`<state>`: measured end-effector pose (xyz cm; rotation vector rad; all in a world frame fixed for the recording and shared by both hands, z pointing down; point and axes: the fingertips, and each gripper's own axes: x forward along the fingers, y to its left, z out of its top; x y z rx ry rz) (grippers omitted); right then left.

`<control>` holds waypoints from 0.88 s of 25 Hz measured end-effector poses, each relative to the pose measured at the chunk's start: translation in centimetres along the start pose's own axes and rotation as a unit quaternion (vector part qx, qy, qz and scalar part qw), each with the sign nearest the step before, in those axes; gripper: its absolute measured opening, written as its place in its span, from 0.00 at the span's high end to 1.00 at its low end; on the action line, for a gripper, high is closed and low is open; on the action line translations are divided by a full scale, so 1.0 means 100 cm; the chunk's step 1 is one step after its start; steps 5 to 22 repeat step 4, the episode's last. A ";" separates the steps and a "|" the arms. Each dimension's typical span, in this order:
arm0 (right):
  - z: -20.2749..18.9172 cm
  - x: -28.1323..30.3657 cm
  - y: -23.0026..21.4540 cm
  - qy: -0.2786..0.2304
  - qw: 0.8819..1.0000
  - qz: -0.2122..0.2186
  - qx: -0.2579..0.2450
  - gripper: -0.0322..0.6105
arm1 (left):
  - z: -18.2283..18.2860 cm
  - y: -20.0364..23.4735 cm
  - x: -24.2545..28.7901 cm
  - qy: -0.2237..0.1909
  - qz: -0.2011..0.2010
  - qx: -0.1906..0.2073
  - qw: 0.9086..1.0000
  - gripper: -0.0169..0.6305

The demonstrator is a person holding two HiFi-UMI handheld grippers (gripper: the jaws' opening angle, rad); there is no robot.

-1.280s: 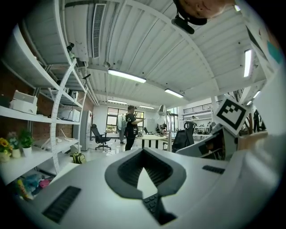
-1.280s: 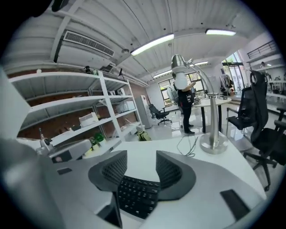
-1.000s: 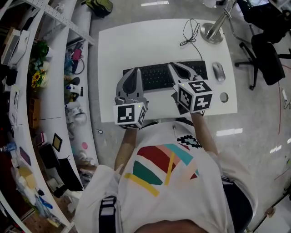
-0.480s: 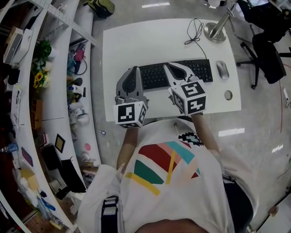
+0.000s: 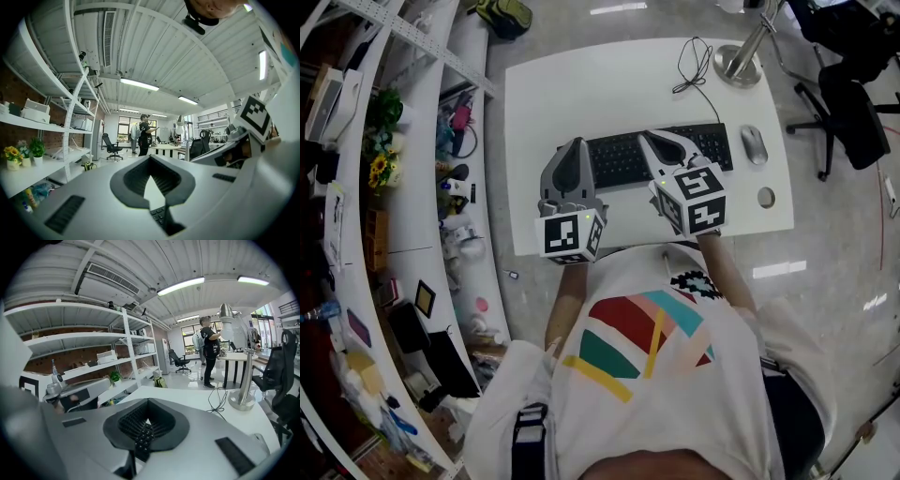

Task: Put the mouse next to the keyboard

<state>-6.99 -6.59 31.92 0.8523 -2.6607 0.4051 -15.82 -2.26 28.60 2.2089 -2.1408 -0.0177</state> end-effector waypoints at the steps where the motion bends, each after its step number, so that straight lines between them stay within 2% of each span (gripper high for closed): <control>1: 0.000 -0.001 -0.002 0.000 1.000 0.001 0.002 0.93 | -0.001 -0.002 0.002 0.002 0.000 0.000 1.000 0.91; 22: -0.001 -0.002 -0.007 0.002 1.000 0.005 0.007 0.93 | -0.004 -0.010 0.007 0.007 -0.001 -0.001 1.000 0.91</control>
